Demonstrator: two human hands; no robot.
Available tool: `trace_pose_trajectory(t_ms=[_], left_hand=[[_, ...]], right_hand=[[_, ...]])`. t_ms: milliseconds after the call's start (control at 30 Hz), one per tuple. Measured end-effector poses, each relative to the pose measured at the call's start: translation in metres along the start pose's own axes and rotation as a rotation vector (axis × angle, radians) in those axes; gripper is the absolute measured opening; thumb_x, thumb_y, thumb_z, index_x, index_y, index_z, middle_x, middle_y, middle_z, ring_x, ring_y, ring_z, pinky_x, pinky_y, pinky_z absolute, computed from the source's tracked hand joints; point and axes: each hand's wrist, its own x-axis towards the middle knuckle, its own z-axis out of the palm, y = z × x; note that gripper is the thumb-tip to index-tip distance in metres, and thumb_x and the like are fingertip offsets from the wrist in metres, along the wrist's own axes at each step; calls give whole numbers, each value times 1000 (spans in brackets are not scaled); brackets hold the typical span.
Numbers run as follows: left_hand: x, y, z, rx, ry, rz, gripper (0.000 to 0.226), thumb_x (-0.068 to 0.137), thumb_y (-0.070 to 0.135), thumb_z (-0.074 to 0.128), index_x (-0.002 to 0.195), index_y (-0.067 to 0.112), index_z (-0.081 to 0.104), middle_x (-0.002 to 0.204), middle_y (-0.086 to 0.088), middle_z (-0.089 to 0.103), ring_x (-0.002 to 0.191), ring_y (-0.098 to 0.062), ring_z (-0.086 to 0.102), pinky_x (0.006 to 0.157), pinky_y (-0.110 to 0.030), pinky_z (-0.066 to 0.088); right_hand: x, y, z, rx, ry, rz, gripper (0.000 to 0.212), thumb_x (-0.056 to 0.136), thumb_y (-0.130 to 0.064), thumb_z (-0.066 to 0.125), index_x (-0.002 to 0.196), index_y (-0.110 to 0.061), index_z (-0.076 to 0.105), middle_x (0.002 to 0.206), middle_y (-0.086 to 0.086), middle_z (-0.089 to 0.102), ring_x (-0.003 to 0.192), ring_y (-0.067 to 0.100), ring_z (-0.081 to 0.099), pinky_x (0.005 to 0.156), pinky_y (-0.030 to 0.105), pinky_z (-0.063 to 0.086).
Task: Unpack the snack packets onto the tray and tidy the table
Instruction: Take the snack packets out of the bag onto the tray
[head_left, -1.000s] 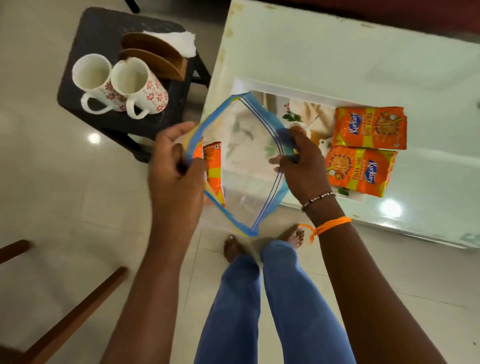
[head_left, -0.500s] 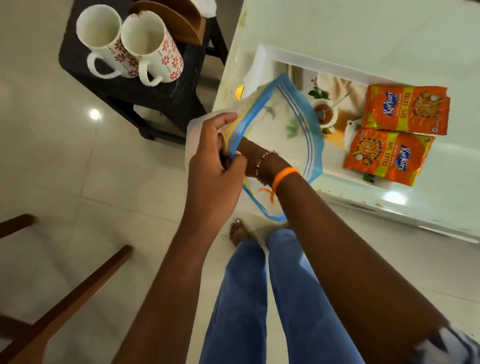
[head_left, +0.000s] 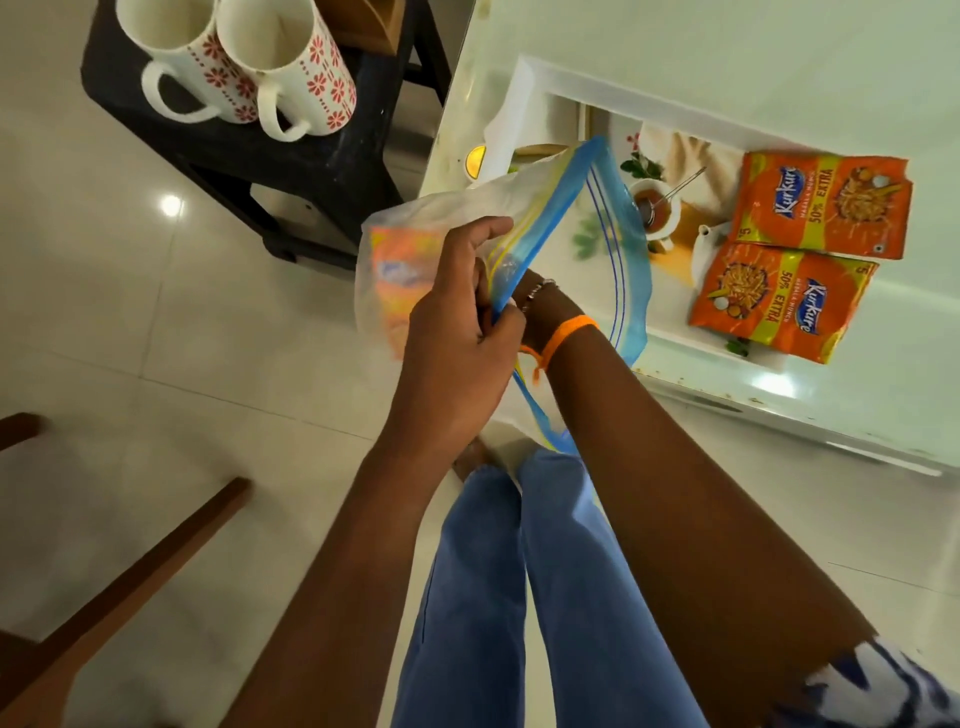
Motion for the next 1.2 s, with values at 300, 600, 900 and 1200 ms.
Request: trace_pose_trajectory(t_ms=[300,600,900,1200], left_hand=[[22,5,42,35,29,-22,44,83,1,55,123,15,45,68,7,51,57,0,52,53,-8,40],[43,17,83,133,95,-71,47,83,2,57,126,15,43,57,7,39,52,7,49,54,-3,39],[58,23,100,117,141,-120,47,82,5,60,125,17,44,58,5,39,51,6,48,54,-3,39],[57,17,102,63,162,-149,46,83,6,59,123,22,45,59,3,37,52,1,46,56,-3,40]], right_hand=[[12,-5,-133,-96,23,-78,21,87,1,51,103,-3,64,99,13,66,97,24,60,95,40,47],[30,-14,-221,232,447,-2,20,88,0,50,102,0,64,82,-6,65,66,-5,59,57,11,46],[121,-12,-236,39,477,41,43,68,11,69,109,3,59,112,20,61,96,24,59,91,44,53],[164,5,-234,-371,444,-17,41,61,4,75,97,-11,61,127,20,51,113,28,54,96,38,48]])
